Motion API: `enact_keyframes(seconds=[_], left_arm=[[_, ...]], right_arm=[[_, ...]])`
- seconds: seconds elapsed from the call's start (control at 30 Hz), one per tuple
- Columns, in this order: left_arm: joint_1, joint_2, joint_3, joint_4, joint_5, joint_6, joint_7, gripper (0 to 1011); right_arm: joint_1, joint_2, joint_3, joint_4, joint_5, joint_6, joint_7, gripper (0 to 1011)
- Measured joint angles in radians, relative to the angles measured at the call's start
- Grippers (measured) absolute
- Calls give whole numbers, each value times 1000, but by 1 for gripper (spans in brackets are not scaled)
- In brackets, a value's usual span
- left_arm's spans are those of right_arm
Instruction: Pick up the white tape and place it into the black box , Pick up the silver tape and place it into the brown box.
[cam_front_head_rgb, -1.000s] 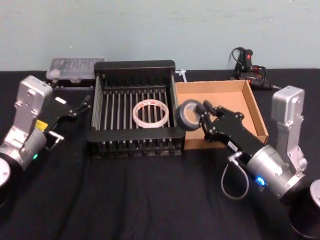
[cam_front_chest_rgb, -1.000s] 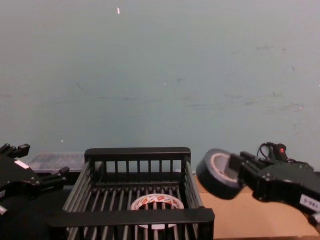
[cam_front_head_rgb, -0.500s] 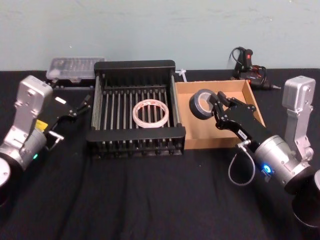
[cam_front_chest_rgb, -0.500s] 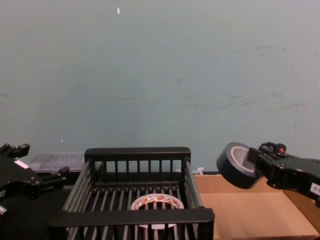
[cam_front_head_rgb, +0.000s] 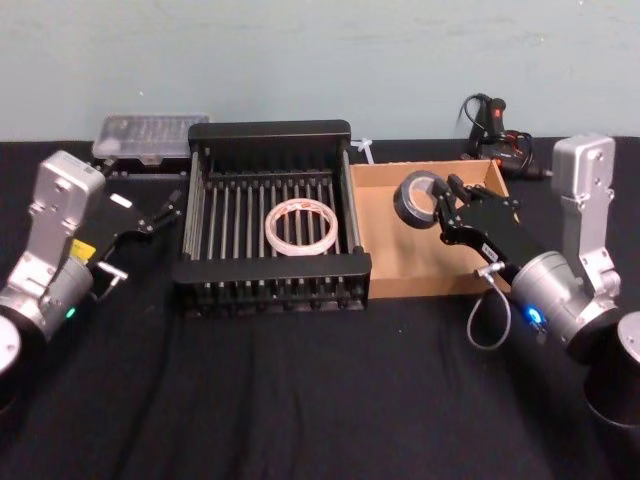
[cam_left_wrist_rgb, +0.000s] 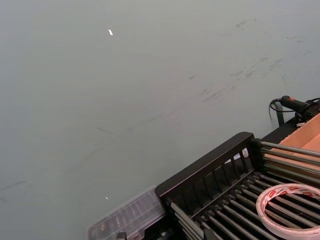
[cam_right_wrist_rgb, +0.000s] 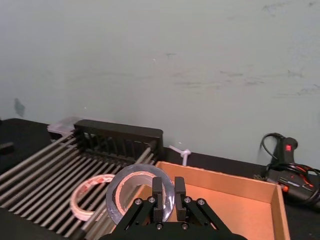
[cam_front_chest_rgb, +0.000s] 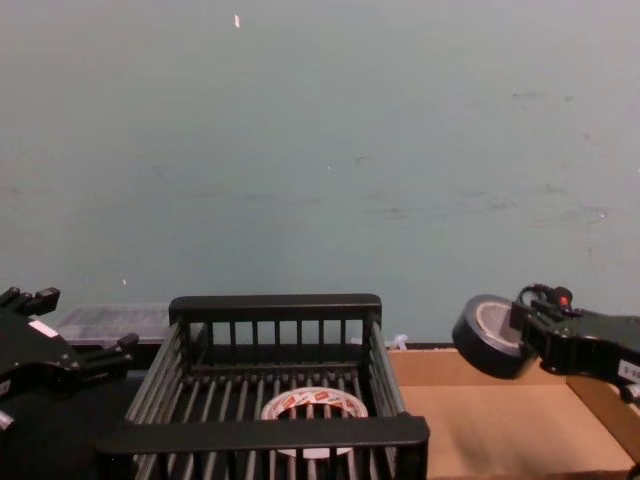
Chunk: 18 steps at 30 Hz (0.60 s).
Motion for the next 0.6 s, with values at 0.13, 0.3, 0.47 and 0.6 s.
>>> enact_keyframes(seconds=[0.13, 0.3, 0.47, 0.6], left_arm=[[0, 0, 0, 0, 0, 0, 0, 1001], [0, 0, 0, 0, 0, 0, 0, 1001], [0, 0, 0, 0, 0, 0, 0, 1001], [0, 0, 0, 0, 0, 0, 0, 1001]], right_arm=[[19, -9, 3, 24, -21, 9, -7, 147], [47, -19, 10, 65, -43, 21, -9, 147], [71, -27, 16, 104, -58, 26, -7, 147], [94, -36, 17, 151, -70, 28, 1, 147]])
